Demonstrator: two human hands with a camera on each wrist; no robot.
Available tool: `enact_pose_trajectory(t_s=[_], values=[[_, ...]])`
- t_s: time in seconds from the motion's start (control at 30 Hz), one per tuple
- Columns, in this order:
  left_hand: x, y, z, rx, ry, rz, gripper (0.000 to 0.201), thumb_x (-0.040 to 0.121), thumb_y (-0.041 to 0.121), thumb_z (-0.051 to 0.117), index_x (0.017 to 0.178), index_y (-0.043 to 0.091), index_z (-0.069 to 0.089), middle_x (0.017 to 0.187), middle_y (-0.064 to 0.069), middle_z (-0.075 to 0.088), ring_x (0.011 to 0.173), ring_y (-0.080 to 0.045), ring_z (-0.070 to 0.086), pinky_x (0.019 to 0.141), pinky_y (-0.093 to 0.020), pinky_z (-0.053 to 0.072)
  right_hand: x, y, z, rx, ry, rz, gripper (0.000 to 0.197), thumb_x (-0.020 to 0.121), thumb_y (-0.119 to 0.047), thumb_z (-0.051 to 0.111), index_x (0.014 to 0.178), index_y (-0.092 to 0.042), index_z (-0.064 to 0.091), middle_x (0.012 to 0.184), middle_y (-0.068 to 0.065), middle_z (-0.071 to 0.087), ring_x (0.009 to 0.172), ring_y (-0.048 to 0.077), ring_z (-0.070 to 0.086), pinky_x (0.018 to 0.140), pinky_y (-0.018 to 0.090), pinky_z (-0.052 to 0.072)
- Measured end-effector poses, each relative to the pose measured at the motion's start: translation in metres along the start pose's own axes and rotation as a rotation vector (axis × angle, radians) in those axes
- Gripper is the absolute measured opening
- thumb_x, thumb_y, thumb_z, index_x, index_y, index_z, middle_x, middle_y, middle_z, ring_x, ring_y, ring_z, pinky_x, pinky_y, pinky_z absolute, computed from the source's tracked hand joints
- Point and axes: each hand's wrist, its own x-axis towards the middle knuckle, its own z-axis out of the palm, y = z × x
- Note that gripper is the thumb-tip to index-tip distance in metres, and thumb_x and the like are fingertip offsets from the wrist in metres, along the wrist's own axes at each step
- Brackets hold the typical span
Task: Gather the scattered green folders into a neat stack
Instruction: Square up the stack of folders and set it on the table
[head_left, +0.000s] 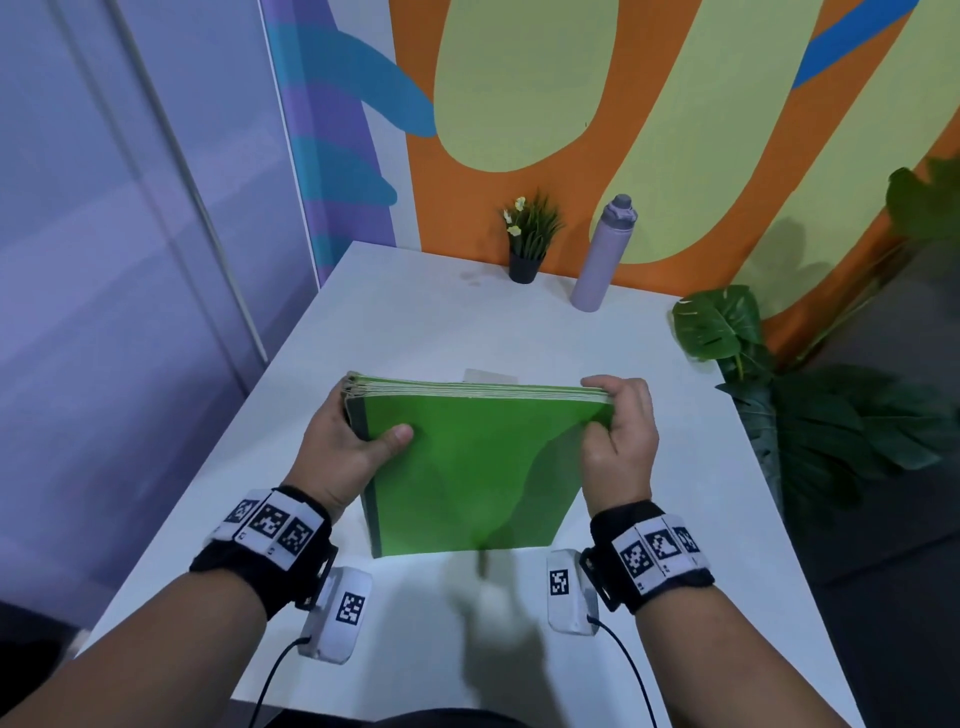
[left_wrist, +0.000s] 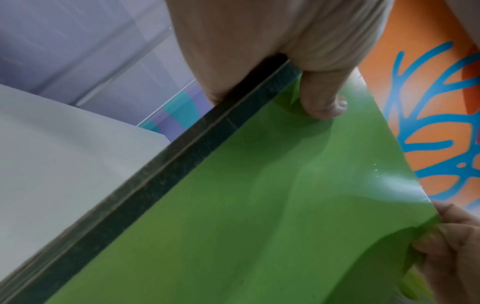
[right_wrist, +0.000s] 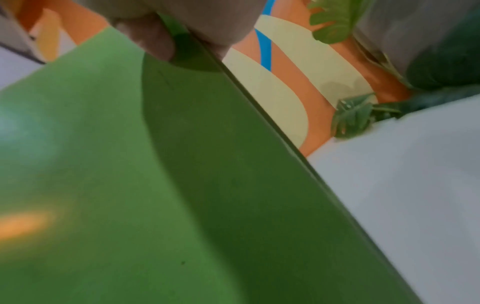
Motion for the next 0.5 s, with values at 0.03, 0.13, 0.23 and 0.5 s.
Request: enact_pose_trajectory(t_s=[0.03, 0.13, 0.23, 0.5], values=[[0.001, -0.001, 0.000, 0.000, 0.003, -0.003, 0.043, 0.072, -0.003, 0.078, 0.099, 0.025, 0.058, 0.098, 0.003, 0.075, 0.101, -0.026, 0.070, 0.090, -0.043, 0.055, 0.001, -0.004, 0.001, -0.118, 0.012, -0.059, 0.050, 0.060, 0.000, 0.037, 0.100, -0.013, 0.064, 0.092, 0.003, 0.051, 0.081, 0.012, 0.050, 0.069, 0.033, 0.039], [0.002, -0.001, -0.002, 0.002, -0.003, -0.012, 0.041, 0.074, -0.003, 0.076, 0.099, 0.025, 0.060, 0.093, 0.009, 0.077, 0.096, -0.019, 0.071, 0.087, -0.037, 0.058, 0.001, -0.022, 0.009, -0.586, -0.052, -0.292, 0.045, 0.065, -0.013, 0.047, 0.105, -0.015, 0.068, 0.105, 0.003, 0.061, 0.107, 0.024, 0.055, 0.096, 0.052, 0.035], [0.001, -0.002, -0.001, -0.042, -0.024, -0.021, 0.040, 0.070, 0.002, 0.081, 0.100, 0.019, 0.062, 0.091, 0.009, 0.078, 0.089, -0.016, 0.073, 0.078, -0.028, 0.061, -0.004, -0.050, 0.033, -0.752, -0.260, -0.475, 0.043, 0.075, -0.021, 0.052, 0.116, -0.016, 0.063, 0.106, 0.002, 0.063, 0.119, 0.025, 0.053, 0.108, 0.060, 0.020], [-0.001, -0.001, 0.000, -0.073, -0.021, -0.042, 0.040, 0.063, 0.006, 0.077, 0.101, 0.009, 0.063, 0.088, 0.004, 0.078, 0.083, -0.014, 0.073, 0.071, -0.024, 0.059, -0.007, -0.064, 0.066, -0.729, -0.399, -0.597, 0.037, 0.085, -0.019, 0.043, 0.117, -0.014, 0.061, 0.092, 0.005, 0.062, 0.083, 0.029, 0.055, 0.090, 0.045, 0.039]])
